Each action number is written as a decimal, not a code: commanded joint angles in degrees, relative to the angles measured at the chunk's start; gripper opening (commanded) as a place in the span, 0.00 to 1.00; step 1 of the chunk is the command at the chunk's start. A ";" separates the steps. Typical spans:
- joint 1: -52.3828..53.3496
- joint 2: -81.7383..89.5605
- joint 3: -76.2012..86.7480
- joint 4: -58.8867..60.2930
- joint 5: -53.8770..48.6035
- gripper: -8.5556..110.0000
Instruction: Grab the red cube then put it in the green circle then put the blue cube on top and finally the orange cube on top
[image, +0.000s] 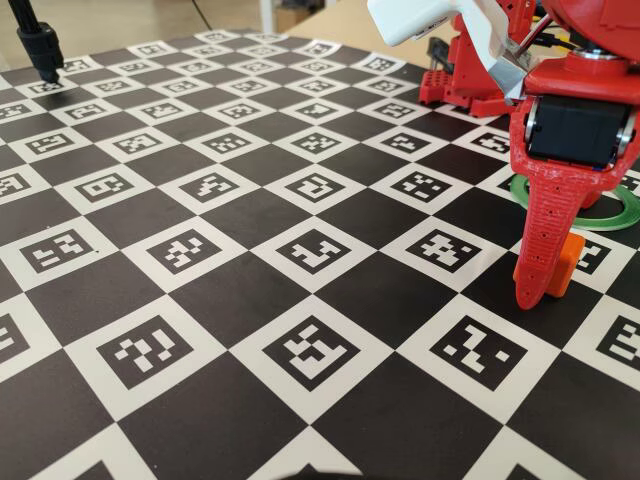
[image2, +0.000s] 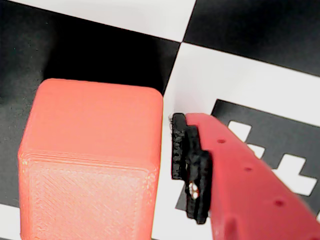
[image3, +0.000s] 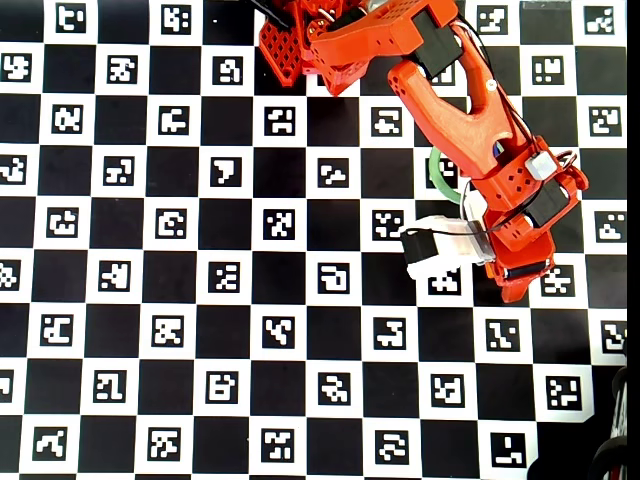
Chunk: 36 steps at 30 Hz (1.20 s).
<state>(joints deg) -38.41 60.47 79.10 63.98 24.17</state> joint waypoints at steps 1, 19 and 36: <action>0.44 5.45 0.09 -0.18 -0.26 0.21; 0.18 9.05 0.09 0.53 1.49 0.11; 0.00 18.46 -9.40 16.17 5.89 0.12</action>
<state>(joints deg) -38.41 70.58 75.94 77.52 28.92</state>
